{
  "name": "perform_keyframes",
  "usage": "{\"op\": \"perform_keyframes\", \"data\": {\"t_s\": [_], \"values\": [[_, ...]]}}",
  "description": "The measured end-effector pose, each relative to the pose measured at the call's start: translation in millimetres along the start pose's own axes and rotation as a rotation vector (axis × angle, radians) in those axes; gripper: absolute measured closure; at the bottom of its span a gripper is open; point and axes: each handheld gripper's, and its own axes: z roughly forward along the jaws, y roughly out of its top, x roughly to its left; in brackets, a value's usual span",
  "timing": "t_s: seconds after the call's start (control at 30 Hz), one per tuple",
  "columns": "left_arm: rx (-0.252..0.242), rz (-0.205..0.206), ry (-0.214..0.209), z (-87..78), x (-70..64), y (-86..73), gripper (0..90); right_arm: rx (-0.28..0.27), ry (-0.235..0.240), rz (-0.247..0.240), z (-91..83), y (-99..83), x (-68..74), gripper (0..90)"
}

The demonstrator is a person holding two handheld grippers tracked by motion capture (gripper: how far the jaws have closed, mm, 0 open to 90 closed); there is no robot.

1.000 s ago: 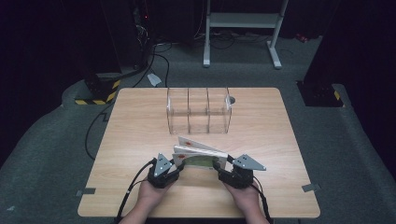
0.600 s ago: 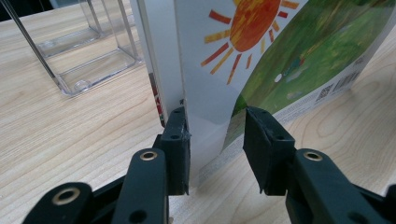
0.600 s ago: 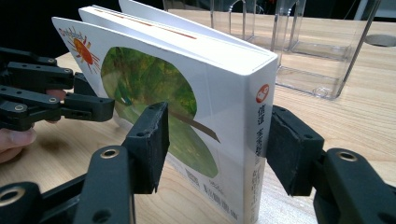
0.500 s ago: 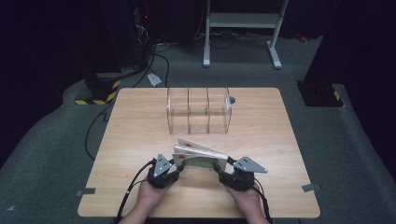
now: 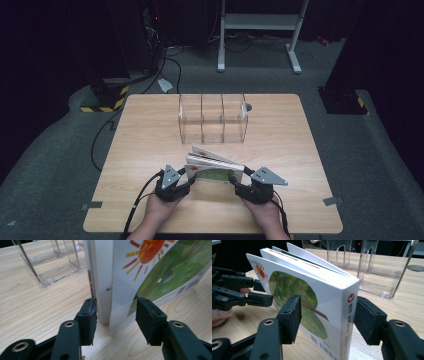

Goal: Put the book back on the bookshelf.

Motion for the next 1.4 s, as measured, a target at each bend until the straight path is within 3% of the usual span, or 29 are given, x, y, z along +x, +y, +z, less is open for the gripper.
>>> {"op": "perform_keyframes", "data": {"t_s": [0.37,0.6,0.87,1.2,1.4], "values": [[0.034,0.0,0.048,-10.2,9.1,-10.3,42.7,-0.005,0.05,-0.016,9.5,10.5,-5.8,33.6],[0.061,-0.002,0.089,-19.5,18.0,-15.6,40.7,0.001,0.076,-0.055,16.8,15.4,-3.6,33.1],[0.117,-0.035,0.144,-25.2,34.5,-22.8,37.6,0.0,0.105,-0.06,18.9,17.5,-5.9,43.2],[0.125,-0.085,0.174,-29.7,49.9,-23.3,37.8,-0.003,0.126,-0.116,13.0,13.8,-5.9,55.0],[0.127,-0.096,0.194,-28.0,58.8,-23.5,37.2,-0.01,0.127,-0.122,7.8,11.7,-4.2,57.7]]}}
